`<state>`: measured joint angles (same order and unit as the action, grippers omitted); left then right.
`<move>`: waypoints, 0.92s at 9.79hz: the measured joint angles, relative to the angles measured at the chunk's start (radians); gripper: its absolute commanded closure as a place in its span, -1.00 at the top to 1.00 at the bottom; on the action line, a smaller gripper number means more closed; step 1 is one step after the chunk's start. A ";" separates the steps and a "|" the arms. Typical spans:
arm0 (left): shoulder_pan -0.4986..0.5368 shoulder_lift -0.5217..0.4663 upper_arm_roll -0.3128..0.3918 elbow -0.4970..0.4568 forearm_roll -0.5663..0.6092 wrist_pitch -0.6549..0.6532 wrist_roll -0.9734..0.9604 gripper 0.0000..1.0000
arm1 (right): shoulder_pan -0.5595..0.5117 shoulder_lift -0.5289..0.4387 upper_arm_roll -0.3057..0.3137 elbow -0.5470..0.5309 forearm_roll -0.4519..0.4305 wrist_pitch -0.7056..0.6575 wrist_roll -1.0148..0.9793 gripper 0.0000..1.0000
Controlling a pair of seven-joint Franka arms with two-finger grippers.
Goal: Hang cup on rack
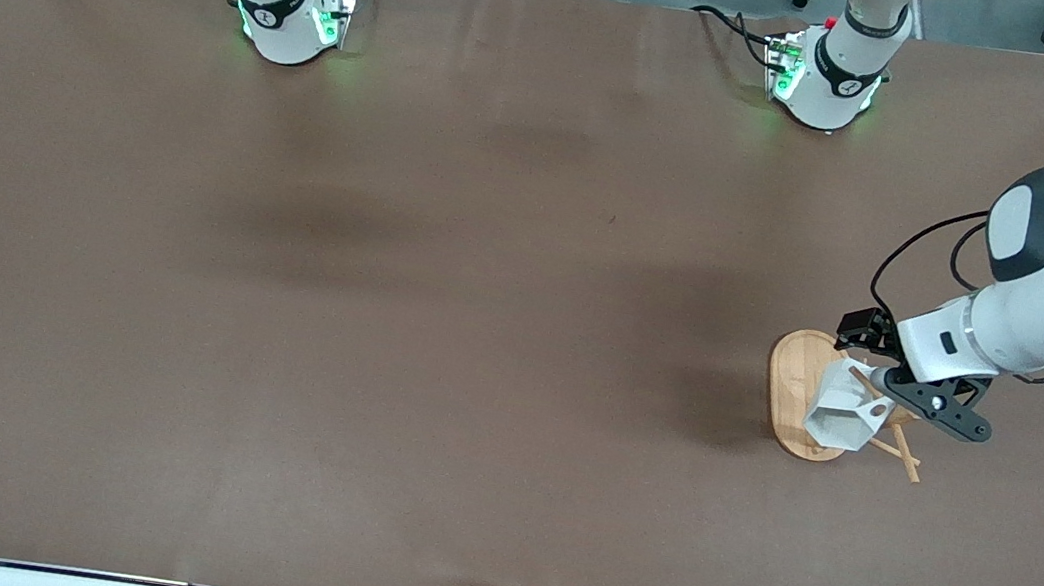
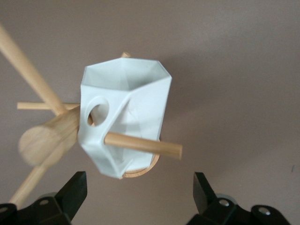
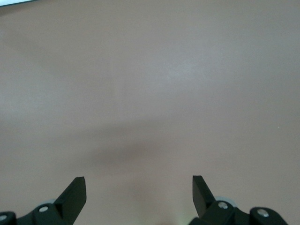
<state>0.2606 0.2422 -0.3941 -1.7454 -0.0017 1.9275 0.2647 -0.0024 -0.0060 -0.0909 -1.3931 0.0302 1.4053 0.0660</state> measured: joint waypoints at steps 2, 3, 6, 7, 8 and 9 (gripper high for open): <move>-0.008 -0.067 -0.004 0.042 0.000 -0.106 -0.069 1.00 | 0.000 0.001 -0.001 0.000 0.000 -0.001 0.000 1.00; -0.012 -0.101 -0.005 0.060 0.000 -0.138 -0.074 1.00 | 0.000 0.001 -0.001 0.000 0.000 -0.002 0.000 1.00; -0.020 -0.200 0.026 0.097 0.000 -0.158 -0.073 1.00 | 0.000 0.001 -0.001 0.000 -0.012 -0.002 0.000 1.00; -0.030 -0.224 0.055 0.107 0.000 -0.173 -0.073 1.00 | 0.000 0.002 -0.002 -0.002 -0.030 -0.003 -0.001 1.00; -0.049 -0.246 0.084 0.113 0.000 -0.203 -0.094 1.00 | 0.000 0.003 -0.002 -0.005 -0.041 -0.003 -0.001 1.00; -0.108 -0.269 0.142 0.117 0.000 -0.238 -0.147 1.00 | 0.000 0.004 -0.002 -0.007 -0.045 -0.003 -0.001 1.00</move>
<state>0.1531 -0.0268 -0.2520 -1.6287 -0.0020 1.6898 0.1174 -0.0028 -0.0022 -0.0924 -1.3997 -0.0147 1.4020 0.0648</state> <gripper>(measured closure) 0.000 0.000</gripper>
